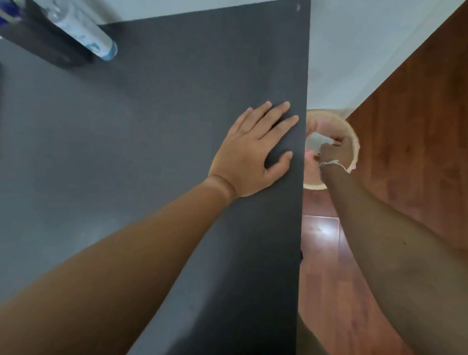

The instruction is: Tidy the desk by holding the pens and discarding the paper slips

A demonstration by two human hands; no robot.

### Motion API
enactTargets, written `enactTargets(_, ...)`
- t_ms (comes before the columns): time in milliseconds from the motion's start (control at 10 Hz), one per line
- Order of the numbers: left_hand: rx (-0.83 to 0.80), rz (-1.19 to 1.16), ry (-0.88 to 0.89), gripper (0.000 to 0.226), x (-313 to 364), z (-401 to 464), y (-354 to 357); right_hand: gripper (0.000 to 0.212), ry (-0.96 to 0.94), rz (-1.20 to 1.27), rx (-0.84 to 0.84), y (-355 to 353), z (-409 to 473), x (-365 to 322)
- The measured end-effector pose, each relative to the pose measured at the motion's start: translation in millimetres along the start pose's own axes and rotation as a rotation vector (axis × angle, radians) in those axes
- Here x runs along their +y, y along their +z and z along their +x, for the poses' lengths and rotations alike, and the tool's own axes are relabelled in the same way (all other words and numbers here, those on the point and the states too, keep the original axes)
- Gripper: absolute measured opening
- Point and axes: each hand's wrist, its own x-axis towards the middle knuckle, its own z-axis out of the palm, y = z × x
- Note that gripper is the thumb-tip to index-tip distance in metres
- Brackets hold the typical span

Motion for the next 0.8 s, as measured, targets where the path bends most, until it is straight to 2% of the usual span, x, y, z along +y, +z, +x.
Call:
enactTargets(400, -0.018, 0.007, -0.032, 0.054, 1, 1, -1, 0.028, 0.010, 0.120, 0.034, 4, 7, 1)
enactTargets(600, -0.024, 0.004, -0.037, 0.053, 1, 0, -1, 0.034, 0.011, 0.120, -0.066, -3, 9, -2)
enactTargets(800, -0.016, -0.005, -0.018, 0.052, 1, -1, 0, 0.032, 0.005, -0.008, -0.025, -7, 1, 14)
